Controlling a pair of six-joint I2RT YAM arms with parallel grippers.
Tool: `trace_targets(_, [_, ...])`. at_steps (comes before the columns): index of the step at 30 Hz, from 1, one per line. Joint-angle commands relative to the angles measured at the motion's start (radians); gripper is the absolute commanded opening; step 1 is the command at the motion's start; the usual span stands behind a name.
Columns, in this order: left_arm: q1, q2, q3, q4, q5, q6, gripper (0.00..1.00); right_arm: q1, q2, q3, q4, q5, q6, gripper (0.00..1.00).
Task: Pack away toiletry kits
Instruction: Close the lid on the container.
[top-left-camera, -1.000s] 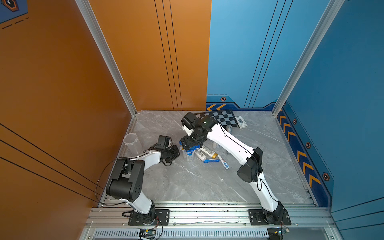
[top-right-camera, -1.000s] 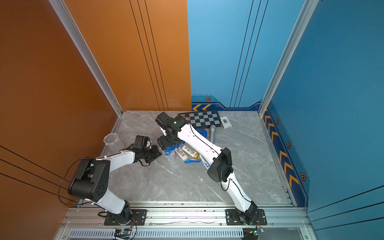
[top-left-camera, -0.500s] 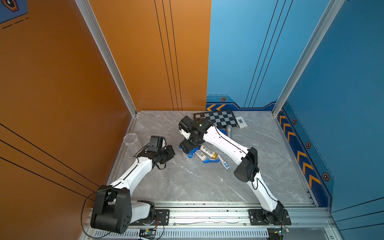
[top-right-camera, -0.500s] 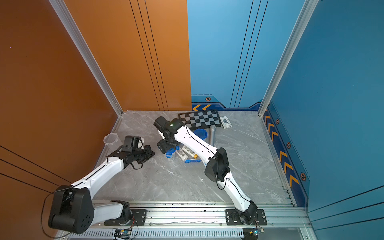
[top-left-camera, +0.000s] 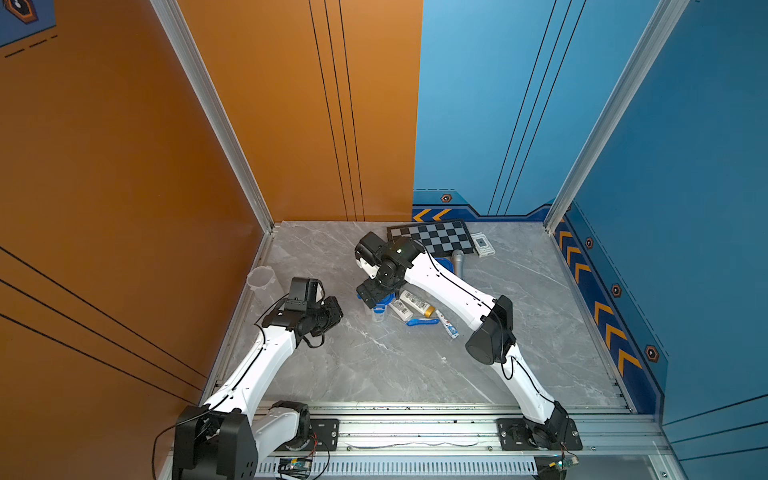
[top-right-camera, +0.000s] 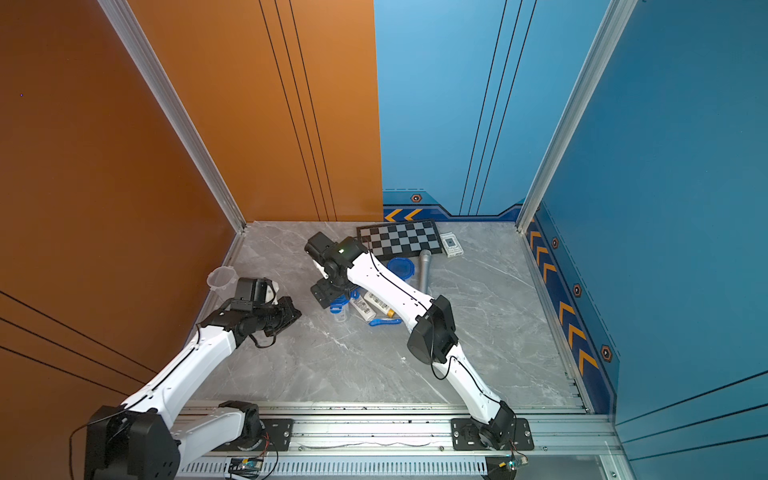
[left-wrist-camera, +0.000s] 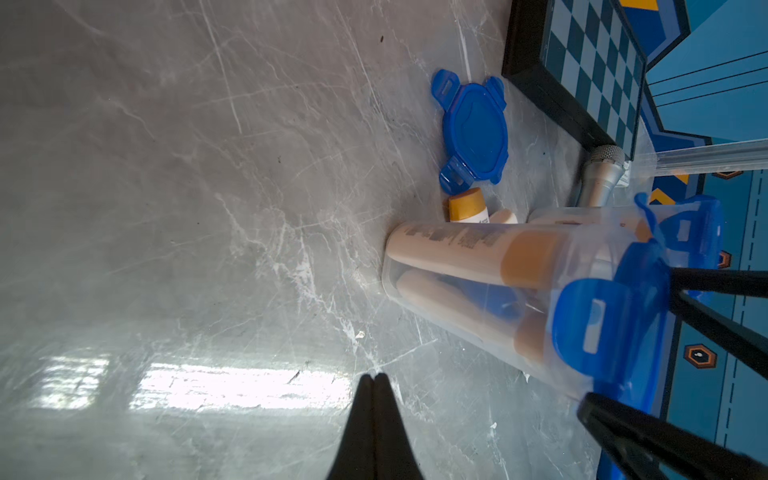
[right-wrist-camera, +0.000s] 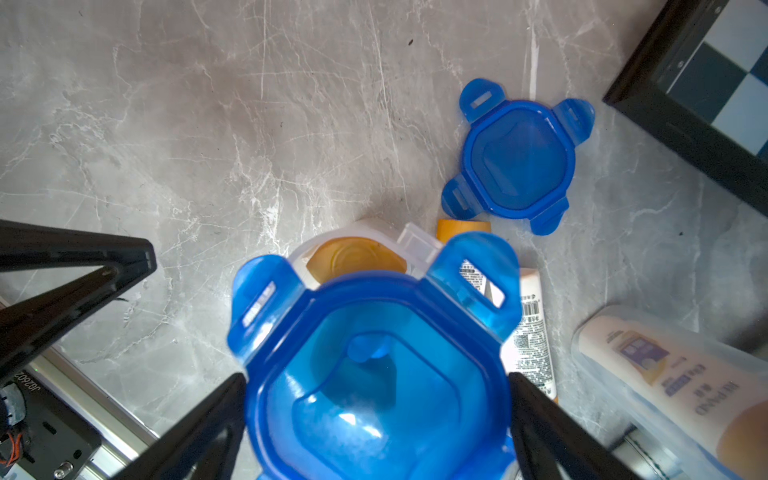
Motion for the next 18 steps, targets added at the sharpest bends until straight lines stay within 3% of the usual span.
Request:
trace_targets(1, [0.012,-0.018,-0.006,-0.039,-0.003,0.024,0.01,0.005,0.015,0.028,-0.022,0.033,-0.012,1.00])
trace_targets(5, [0.012,-0.018,0.006,-0.048,-0.003,0.027,0.07,0.005,0.009,0.035,-0.022,0.035,-0.014,1.00])
trace_targets(18, [0.019,-0.018,0.088,-0.101,-0.003,0.053,0.08,0.003,0.014,0.039,-0.018,0.018,-0.005,1.00])
